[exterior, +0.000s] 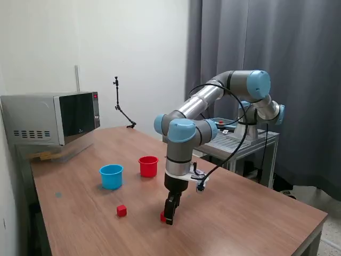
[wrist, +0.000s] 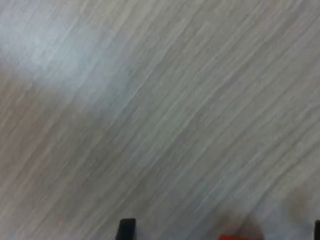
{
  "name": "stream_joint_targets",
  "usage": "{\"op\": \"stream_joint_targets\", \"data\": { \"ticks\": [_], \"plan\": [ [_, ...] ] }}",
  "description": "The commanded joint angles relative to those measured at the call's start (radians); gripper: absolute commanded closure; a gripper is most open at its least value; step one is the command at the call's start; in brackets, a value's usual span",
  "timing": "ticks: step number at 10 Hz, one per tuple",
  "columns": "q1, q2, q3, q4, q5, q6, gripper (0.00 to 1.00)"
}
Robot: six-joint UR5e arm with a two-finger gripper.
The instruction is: Place red objects in the red bin, and blue objects in the blue bin.
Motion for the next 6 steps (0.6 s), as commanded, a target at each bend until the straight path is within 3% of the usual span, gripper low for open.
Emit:
{"op": "stream_joint_targets", "data": {
  "ticks": [1, 6],
  "plan": [
    [-0.003, 0.006, -0.003, -0.003, 0.000, -0.002, 0.00],
    [-0.012, 0.006, -0.012, -0.049, -0.002, -0.006, 0.00]
  ]
}}
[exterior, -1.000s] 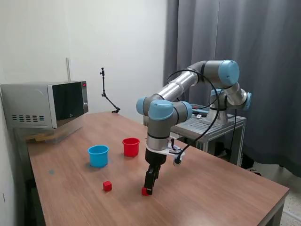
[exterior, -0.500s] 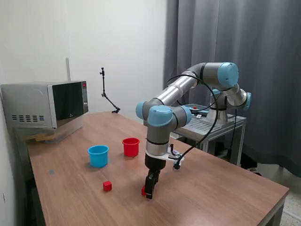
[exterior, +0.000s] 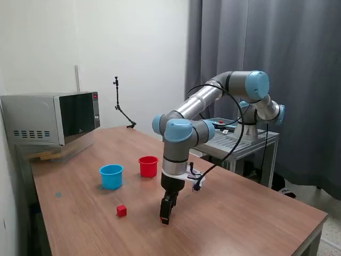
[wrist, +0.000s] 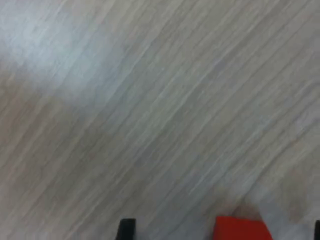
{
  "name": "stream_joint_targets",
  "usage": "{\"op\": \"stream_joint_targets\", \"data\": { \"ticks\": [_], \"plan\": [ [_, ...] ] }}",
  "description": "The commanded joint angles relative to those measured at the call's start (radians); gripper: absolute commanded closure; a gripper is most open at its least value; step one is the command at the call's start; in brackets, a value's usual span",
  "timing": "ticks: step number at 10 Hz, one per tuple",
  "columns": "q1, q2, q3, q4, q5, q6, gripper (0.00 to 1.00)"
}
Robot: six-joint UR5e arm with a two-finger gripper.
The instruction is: Place red objects in the red bin, and blue objects in the blue bin.
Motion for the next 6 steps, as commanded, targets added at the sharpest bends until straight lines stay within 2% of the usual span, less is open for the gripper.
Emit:
{"op": "stream_joint_targets", "data": {
  "ticks": [1, 4, 6],
  "plan": [
    [0.000, 0.000, 0.000, -0.073, 0.003, 0.008, 0.00],
    [0.000, 0.000, 0.000, -0.088, 0.005, 0.009, 0.00],
    [0.002, 0.000, 0.001, -0.087, 0.022, 0.009, 0.00]
  ]
}}
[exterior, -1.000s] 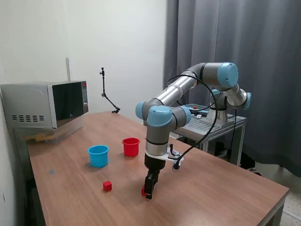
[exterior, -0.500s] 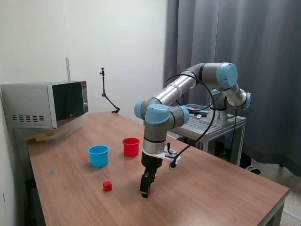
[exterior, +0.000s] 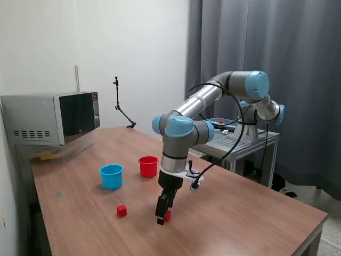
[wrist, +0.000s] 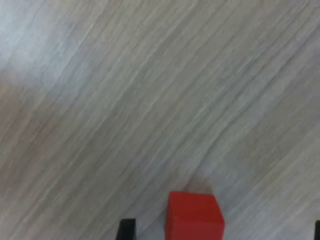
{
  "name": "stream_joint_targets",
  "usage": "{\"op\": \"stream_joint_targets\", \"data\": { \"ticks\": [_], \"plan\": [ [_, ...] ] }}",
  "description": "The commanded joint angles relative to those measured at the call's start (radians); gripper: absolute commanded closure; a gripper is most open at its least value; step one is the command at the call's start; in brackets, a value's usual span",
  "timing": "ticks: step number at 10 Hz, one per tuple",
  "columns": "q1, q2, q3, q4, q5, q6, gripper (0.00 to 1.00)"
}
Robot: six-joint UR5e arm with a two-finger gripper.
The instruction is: Place red objects in the red bin, and blue objects in the blue bin.
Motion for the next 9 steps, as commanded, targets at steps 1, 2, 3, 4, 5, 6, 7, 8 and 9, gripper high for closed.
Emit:
{"op": "stream_joint_targets", "data": {
  "ticks": [1, 2, 3, 4, 5, 6, 7, 8, 9],
  "plan": [
    [0.001, 0.000, 0.009, 0.004, 0.014, 0.000, 0.00],
    [0.001, 0.000, 0.009, 0.005, 0.018, 0.000, 0.00],
    [0.001, 0.000, 0.008, 0.008, 0.018, -0.001, 0.00],
    [-0.001, 0.000, 0.009, 0.010, 0.018, 0.000, 0.00],
    [-0.002, 0.000, 0.011, 0.010, 0.018, -0.001, 0.00],
    [-0.004, 0.000, 0.006, 0.013, 0.017, -0.001, 0.00],
    [-0.004, 0.000, 0.005, 0.013, 0.017, -0.003, 0.00],
    [-0.005, -0.002, 0.006, 0.013, 0.017, -0.003, 0.00],
    [-0.005, -0.002, 0.009, 0.013, 0.018, -0.003, 0.00]
  ]
}}
